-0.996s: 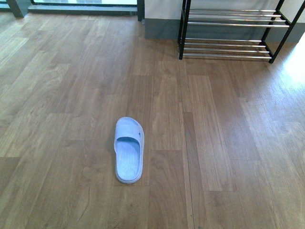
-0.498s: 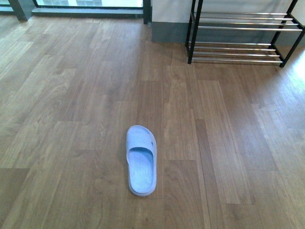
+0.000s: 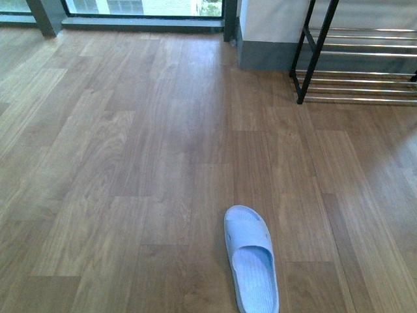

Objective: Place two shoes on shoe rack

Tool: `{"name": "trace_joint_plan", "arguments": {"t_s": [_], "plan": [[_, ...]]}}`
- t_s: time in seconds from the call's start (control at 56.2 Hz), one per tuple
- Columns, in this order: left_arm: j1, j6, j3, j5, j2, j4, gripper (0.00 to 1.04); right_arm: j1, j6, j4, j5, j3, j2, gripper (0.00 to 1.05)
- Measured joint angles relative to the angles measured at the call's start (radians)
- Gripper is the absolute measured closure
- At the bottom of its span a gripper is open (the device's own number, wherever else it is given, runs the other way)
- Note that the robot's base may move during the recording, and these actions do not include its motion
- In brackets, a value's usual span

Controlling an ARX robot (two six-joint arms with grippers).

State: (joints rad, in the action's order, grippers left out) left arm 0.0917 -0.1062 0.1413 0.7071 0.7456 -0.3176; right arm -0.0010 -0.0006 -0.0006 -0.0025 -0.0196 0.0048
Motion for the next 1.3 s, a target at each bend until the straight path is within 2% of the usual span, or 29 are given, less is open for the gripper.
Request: {"name": "trace_joint_plan", "arguments": {"t_s": [0.018,0.053,0.089,0.142,0.231,0.302,0.374,0.516,0.623,0.854,1.139,1.299], "plan": [[0.000,0.000,0.000,0.000,0.000,0.000,1.03,-0.009,-0.003,-0.011,-0.039,-0.003,0.008,0.09],[0.000,0.000,0.000,0.000,0.000,0.000,1.03,-0.060,-0.027,-0.082,-0.211,-0.019,0.049,0.09],[0.000,0.000,0.000,-0.001,0.000,0.000,1.03,-0.075,-0.042,-0.087,-0.315,-0.021,0.103,0.09],[0.000,0.000,0.000,0.000,0.000,0.000,1.03,-0.060,-0.054,-0.061,-0.346,-0.021,0.180,0.09],[0.000,0.000,0.000,0.000,0.000,0.000,1.03,0.010,-0.100,0.070,-0.295,-0.034,0.397,0.09],[0.000,0.000,0.000,-0.001,0.000,0.001,1.03,0.069,-0.157,0.292,-0.235,-0.054,0.727,0.09],[0.000,0.000,0.000,0.000,0.000,0.001,1.03,0.093,-0.190,0.486,-0.179,-0.101,1.036,0.09],[0.000,0.000,0.000,-0.001,0.000,0.001,1.03,0.121,-0.225,0.716,-0.119,-0.223,1.528,0.09],[0.000,0.000,0.000,-0.001,0.000,0.001,1.03,0.132,-0.241,0.818,-0.071,-0.316,1.864,0.09],[0.000,0.000,0.000,-0.001,0.000,0.001,1.03,0.134,-0.205,0.883,-0.029,-0.450,2.285,0.09],[0.000,0.000,0.000,-0.001,0.000,0.001,1.03,0.143,-0.092,0.876,-0.031,-0.587,2.426,0.09],[0.000,0.000,0.000,-0.001,0.000,0.001,1.03,0.177,-0.033,0.860,-0.050,-0.648,2.491,0.09]]}}
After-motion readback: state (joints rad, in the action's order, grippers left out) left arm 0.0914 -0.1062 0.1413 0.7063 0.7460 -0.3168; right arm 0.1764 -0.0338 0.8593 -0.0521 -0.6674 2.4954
